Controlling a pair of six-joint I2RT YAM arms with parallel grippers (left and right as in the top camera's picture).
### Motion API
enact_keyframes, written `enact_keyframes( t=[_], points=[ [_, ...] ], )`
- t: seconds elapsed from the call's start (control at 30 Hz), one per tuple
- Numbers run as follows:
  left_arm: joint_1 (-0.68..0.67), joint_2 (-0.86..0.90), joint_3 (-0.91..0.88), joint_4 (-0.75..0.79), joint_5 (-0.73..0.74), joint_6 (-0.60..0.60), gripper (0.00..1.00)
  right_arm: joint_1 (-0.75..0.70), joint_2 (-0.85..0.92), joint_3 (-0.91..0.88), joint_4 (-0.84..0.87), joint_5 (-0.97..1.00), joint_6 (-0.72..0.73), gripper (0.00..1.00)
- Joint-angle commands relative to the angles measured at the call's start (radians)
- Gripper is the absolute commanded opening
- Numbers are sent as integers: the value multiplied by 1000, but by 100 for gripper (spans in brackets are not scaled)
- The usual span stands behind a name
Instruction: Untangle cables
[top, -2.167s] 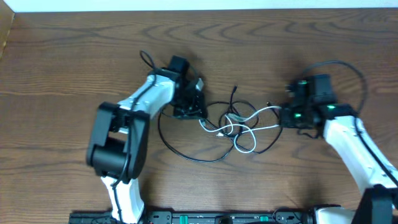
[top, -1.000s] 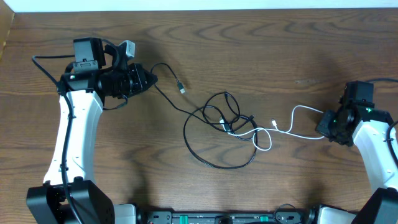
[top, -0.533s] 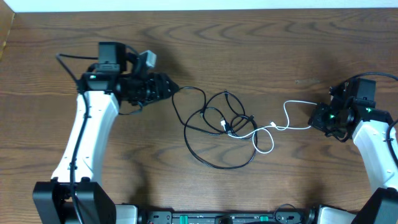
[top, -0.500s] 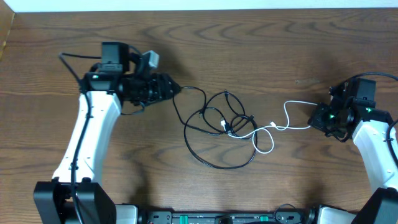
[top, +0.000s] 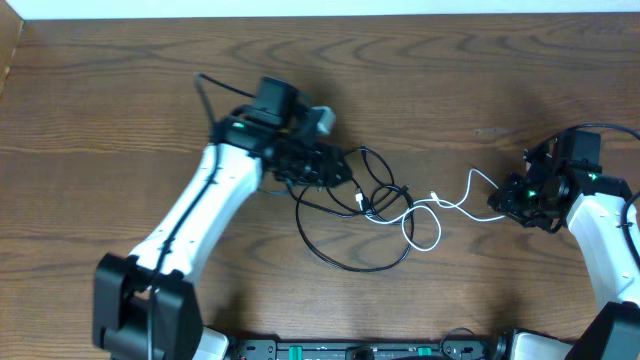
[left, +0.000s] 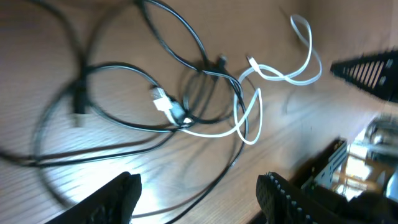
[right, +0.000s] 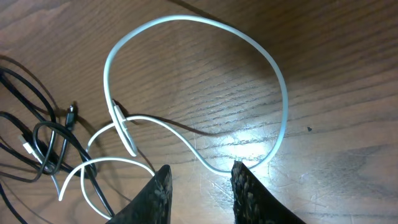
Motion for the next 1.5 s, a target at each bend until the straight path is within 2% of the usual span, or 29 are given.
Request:
enact_keyframes(
  t=[0.0, 0.33, 0.43, 0.67, 0.73, 1.1, 1.17, 1.33, 1.47],
  points=[
    [-85, 53, -6, 13, -11, 18, 64, -4, -11, 18, 0, -12, -6, 28],
    [-250, 157, -6, 107, -13, 18, 64, -4, -11, 18, -2, -12, -6, 27],
    [-282, 179, -6, 139, -93, 27, 64, -4, -11, 18, -2, -12, -6, 27],
    [-349, 215, -6, 187, -143, 254, 64, -4, -11, 18, -2, -12, -14, 27],
    [-362, 229, -6, 203, -144, 287, 64, -4, -11, 18, -2, -12, -14, 27],
    [-395, 303, -6, 256, -252, 286, 65, -4, -11, 18, -2, -1, -14, 27],
    [-395, 303, -6, 257, -252, 286, 64, -4, -11, 18, -2, -2, -14, 27],
    [-395, 303, -6, 252, -251, 285, 51, -4, -11, 18, -2, -1, -14, 27],
    [-395, 303, -6, 241, -238, 225, 50, -4, -11, 18, -2, -1, -14, 26]
  ],
)
